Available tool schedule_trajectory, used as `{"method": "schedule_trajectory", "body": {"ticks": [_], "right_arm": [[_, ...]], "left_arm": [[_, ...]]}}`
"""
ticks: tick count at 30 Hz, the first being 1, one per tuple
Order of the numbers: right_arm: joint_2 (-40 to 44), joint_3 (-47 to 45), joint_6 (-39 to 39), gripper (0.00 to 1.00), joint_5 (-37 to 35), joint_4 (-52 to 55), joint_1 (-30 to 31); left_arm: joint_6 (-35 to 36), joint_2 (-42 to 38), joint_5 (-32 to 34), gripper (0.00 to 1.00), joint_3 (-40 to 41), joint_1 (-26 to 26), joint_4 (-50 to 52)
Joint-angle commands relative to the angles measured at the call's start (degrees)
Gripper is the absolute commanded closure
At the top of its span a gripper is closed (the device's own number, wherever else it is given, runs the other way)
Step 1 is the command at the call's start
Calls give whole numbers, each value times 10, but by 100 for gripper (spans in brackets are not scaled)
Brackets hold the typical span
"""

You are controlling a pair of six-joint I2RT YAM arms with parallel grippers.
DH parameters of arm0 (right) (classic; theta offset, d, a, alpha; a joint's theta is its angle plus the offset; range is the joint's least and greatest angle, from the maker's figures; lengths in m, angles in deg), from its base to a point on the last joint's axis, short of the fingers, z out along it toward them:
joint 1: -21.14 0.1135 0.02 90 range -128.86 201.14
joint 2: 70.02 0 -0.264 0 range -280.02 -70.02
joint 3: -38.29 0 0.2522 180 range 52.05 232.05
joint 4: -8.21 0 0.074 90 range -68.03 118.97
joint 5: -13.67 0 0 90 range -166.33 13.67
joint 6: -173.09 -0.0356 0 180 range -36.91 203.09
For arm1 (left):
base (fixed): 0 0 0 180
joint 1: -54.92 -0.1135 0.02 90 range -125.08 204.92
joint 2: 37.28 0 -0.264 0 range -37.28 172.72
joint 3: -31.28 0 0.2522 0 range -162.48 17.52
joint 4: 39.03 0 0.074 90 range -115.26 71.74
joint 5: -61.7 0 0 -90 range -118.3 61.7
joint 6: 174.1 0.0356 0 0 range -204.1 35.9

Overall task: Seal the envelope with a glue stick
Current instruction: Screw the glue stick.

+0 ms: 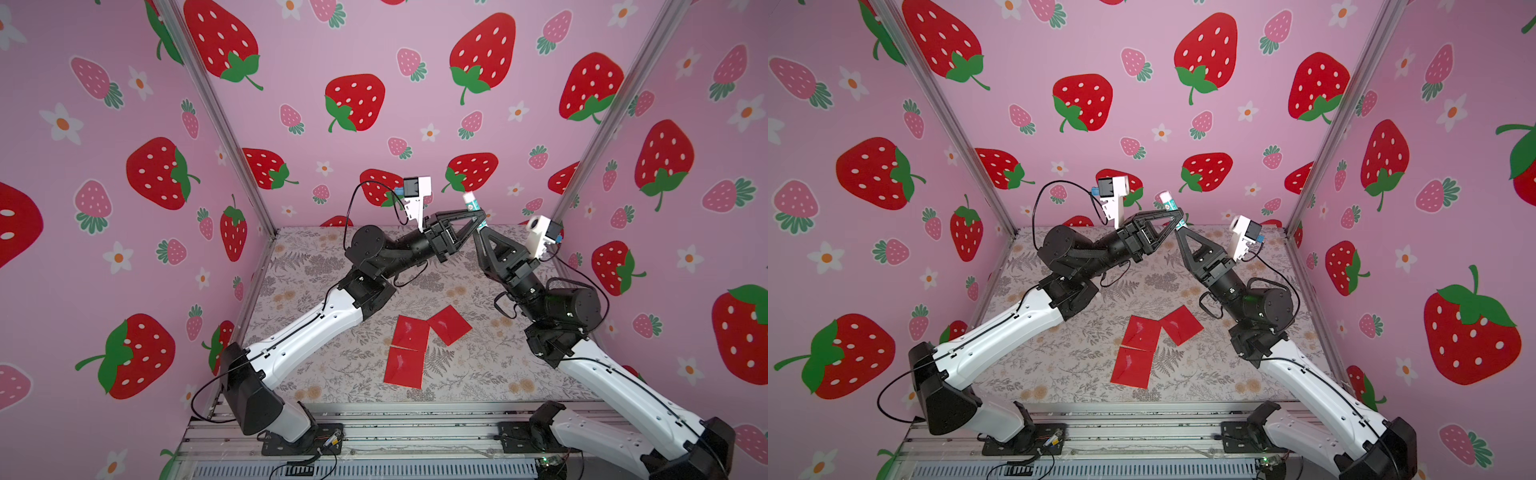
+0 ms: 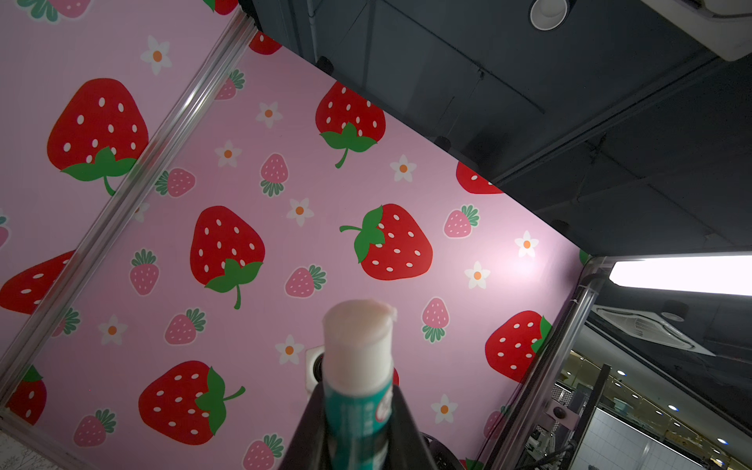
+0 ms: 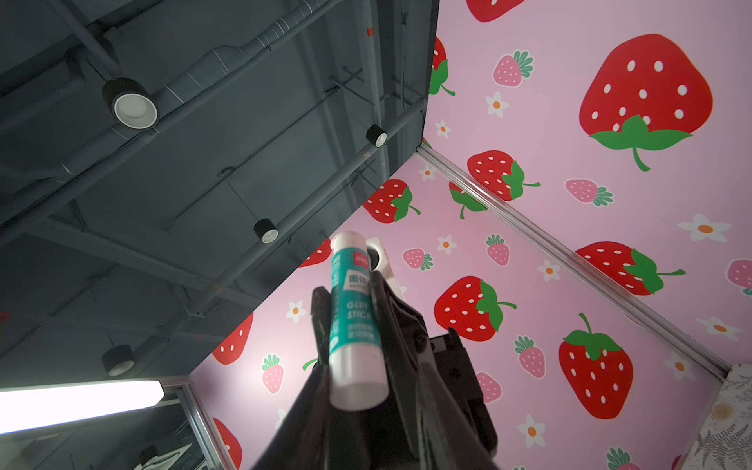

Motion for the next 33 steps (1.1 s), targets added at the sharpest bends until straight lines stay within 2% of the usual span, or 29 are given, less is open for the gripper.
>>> {"method": "schedule_trajectory", "body": {"ticks": [1, 10, 13, 16, 20, 23, 26, 28, 31, 32, 33], "right_arm": [[-1, 18, -2, 69, -1, -30, 2], [3, 19, 22, 79, -21, 7, 2], [9, 21, 54, 87, -28, 35, 3], [27, 25, 131, 95, -37, 90, 2], [53, 61, 340, 100, -58, 228, 3], [46, 101, 557, 100, -62, 289, 3], [26, 159, 783, 100, -31, 354, 3], [23, 163, 907, 100, 5, 349, 5], [38, 90, 1129, 100, 107, 262, 13], [41, 63, 1175, 100, 123, 227, 17], [44, 50, 1185, 100, 125, 208, 20]], "left_arm": [[-2, -1, -10, 100, 0, 1, -9], [-2, -4, -11, 100, 6, 1, -11], [-1, -5, -11, 100, 7, 1, -9], [2, -10, -10, 100, 9, 1, 1], [10, -23, 1, 100, 20, 1, 15], [10, -28, 7, 100, 24, 1, 22], [9, -35, 10, 100, 30, 1, 25], [9, -38, 12, 100, 32, 2, 27], [10, -41, 17, 100, 35, 2, 28], [9, -41, 19, 100, 37, 2, 27], [10, -41, 18, 100, 37, 2, 26]]}}
